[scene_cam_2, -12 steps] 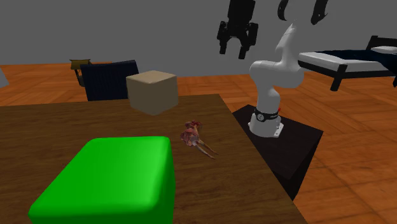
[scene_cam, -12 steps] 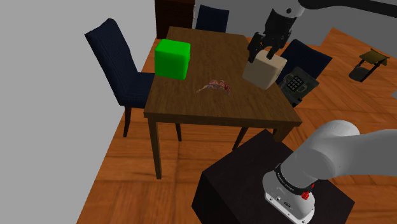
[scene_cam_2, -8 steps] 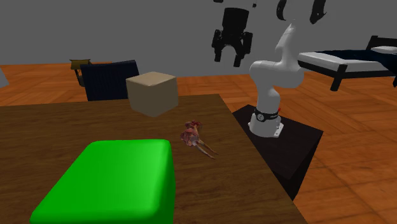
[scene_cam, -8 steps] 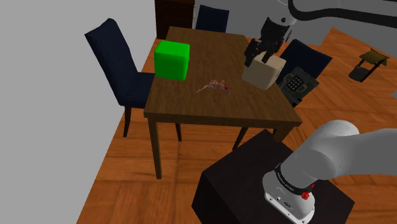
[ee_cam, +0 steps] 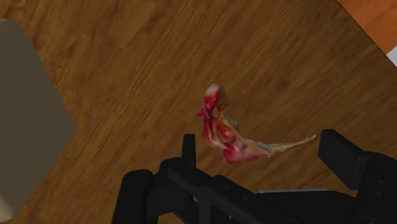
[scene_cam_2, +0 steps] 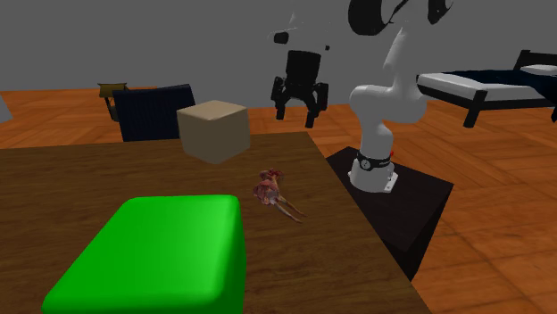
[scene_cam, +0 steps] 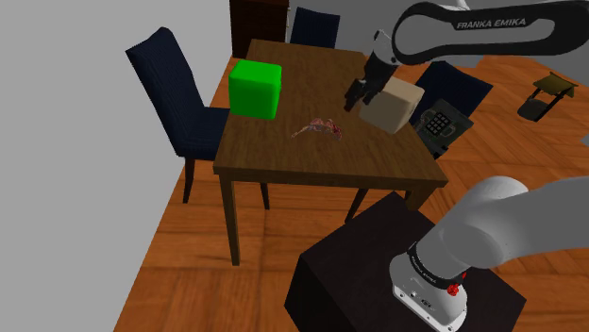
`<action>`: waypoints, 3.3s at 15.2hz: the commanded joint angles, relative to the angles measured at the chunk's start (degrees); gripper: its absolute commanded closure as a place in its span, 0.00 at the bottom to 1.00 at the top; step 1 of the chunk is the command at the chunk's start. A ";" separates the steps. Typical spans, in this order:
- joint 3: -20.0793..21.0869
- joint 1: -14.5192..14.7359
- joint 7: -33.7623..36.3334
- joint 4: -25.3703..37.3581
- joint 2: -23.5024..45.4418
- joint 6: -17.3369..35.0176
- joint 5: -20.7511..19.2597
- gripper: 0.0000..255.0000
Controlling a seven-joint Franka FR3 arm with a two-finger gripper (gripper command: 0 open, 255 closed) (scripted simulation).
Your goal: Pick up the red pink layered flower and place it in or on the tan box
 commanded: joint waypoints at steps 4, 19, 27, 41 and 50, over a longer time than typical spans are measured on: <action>-5.55 3.44 -10.73 -1.04 8.93 12.18 2.96 0.00; -9.74 8.00 -20.16 -1.16 20.49 24.43 9.76 0.00; -9.74 8.00 -20.16 -1.16 20.49 24.43 9.75 1.00; -8.70 7.07 -17.78 2.08 16.88 17.79 7.42 1.00; -7.77 6.53 -15.98 6.67 14.01 10.48 5.98 1.00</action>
